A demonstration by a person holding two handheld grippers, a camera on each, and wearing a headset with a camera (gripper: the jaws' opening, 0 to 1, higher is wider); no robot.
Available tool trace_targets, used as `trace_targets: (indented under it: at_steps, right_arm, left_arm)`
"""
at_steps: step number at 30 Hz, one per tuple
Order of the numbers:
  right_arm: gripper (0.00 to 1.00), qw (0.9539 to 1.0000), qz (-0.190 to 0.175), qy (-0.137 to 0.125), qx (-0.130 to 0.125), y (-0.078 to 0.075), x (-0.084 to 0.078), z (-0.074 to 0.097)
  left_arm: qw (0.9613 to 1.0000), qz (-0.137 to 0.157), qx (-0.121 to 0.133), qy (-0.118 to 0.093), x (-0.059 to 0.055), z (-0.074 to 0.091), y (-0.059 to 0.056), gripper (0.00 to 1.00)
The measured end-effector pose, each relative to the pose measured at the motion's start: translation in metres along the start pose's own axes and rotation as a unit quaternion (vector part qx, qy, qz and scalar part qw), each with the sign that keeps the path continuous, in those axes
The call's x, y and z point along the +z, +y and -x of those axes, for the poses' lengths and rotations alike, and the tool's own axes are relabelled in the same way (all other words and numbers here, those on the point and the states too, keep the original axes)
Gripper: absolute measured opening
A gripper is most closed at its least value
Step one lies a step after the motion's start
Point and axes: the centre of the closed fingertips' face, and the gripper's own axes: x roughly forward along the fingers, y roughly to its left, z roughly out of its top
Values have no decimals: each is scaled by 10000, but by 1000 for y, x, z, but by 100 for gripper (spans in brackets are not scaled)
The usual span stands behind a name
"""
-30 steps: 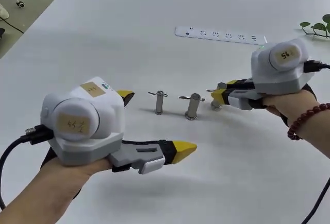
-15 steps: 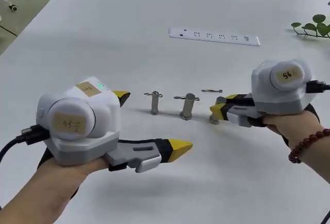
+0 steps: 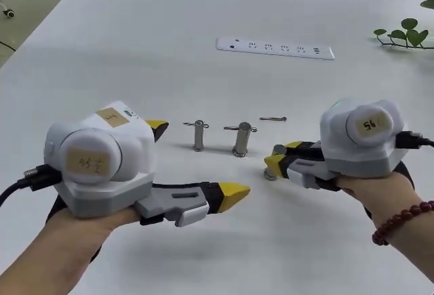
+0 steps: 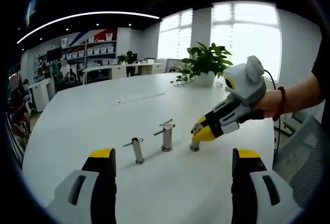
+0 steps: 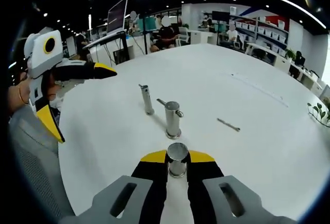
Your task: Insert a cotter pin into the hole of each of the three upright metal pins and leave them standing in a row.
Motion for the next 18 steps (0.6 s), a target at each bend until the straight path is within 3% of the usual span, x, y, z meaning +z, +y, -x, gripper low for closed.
trace_targets:
  at_steps: [18]
  right_arm:
    - [9, 9997, 5, -193, 152, 4, -2, -4]
  left_arm:
    - [10000, -64, -42, 20, 1, -1, -2, 92]
